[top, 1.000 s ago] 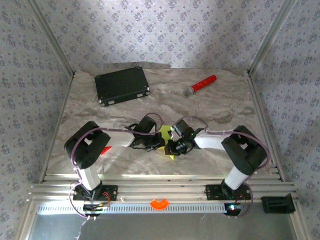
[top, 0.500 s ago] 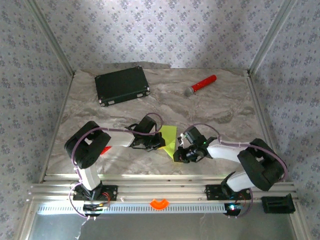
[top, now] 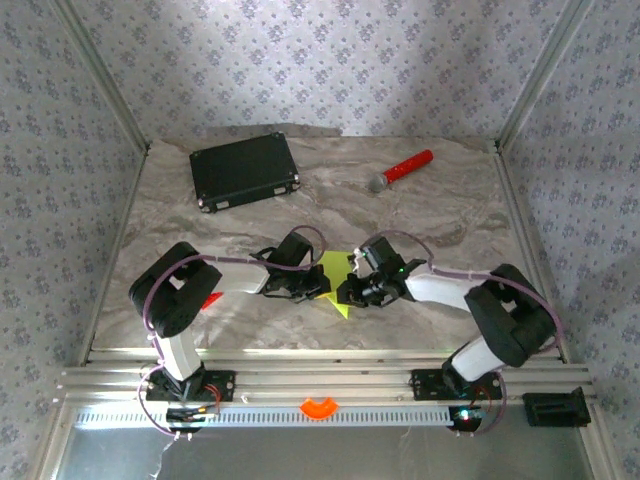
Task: Fold a paper plane with a square sheet of paper (pick it up from the middle)
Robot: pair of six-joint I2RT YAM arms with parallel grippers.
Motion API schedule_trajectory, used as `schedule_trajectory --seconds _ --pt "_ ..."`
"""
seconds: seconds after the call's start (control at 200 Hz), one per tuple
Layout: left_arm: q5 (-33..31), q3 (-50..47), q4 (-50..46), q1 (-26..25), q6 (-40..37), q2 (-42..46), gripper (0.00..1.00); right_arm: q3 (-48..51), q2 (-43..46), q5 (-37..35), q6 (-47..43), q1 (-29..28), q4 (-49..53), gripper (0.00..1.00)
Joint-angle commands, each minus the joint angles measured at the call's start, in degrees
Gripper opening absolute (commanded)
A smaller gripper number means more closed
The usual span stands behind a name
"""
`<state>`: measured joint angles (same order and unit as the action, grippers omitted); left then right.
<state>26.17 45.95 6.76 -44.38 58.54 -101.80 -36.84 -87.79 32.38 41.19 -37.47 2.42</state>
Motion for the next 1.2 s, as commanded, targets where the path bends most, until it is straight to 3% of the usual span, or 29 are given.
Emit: schedule_trajectory --seconds 0.0,0.41,0.825,1.194 --pt "-3.5 -0.8 -5.8 -0.3 -1.0 -2.7 0.01 0.0 -3.1 0.9 0.8 0.0 -1.1 0.11" --pt "-3.9 2.6 -8.3 1.2 -6.2 5.0 0.07 8.1 -3.2 -3.1 -1.2 0.2 2.6 0.05" --pt "-3.0 0.5 -2.0 -4.4 1.6 2.8 0.03 6.9 -3.5 -3.2 -0.7 0.3 2.2 0.05" --pt "-8.1 -2.6 -3.4 -0.5 3.3 1.6 0.01 8.1 -3.6 -2.9 -1.3 0.3 2.2 0.02"
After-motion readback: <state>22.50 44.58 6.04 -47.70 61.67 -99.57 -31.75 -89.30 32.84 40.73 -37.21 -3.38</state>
